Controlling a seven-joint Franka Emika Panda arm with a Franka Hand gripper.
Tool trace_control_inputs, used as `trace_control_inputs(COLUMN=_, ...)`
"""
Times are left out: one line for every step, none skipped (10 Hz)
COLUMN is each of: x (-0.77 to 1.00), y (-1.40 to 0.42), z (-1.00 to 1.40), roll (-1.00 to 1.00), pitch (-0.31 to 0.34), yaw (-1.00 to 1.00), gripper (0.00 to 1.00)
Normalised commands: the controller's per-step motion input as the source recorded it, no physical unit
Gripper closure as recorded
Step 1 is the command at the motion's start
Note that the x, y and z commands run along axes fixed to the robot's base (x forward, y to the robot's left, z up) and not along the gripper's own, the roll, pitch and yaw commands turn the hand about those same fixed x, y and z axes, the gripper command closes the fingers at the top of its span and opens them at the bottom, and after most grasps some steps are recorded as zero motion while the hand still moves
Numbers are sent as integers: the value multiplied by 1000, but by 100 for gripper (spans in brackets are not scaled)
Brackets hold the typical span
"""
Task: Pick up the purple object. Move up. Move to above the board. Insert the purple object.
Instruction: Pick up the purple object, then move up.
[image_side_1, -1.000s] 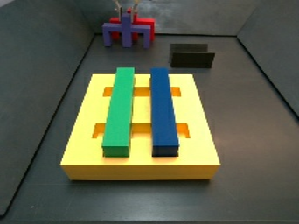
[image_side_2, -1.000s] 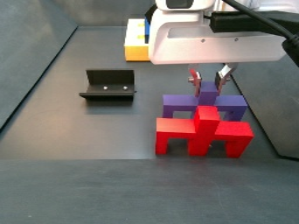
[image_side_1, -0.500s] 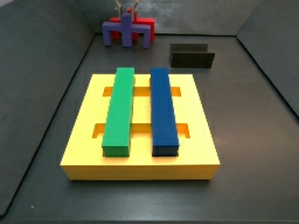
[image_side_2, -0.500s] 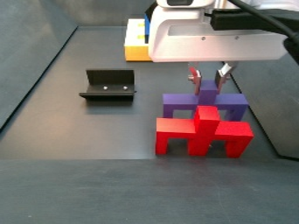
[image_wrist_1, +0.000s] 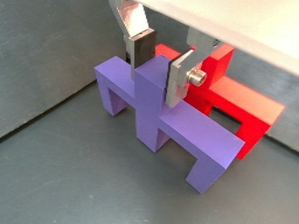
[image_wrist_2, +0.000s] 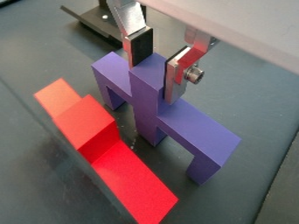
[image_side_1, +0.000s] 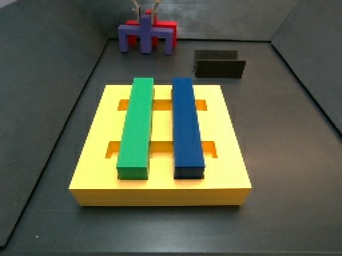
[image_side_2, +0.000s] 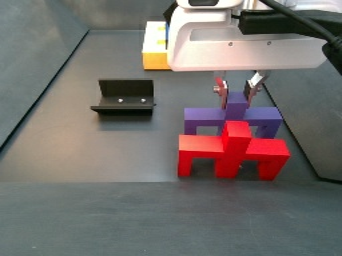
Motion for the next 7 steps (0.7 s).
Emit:
trace_control_inputs(x=0, y=0, z=0, roll=0, pitch=0, yaw=0, gripper=100)
trace_control_inputs(x=0, y=0, z=0, roll=0, pitch=0, yaw=0, gripper=100)
trace_control_inputs(x=0, y=0, z=0, roll=0, pitch=0, yaw=0, gripper=100)
trace_control_inputs(x=0, y=0, z=0, roll=0, pitch=0, yaw=0, gripper=100)
trace_control_inputs(x=0, y=0, z=833, roll=0, pitch=0, yaw=0, gripper=100)
trace_control_inputs(x=-47, y=-12, z=746, roll=-5, pitch=54, yaw=-25, gripper=100)
trace_control_inputs(x=-62, y=-3, z=595, roll=10, pitch=80, yaw=-24, gripper=100)
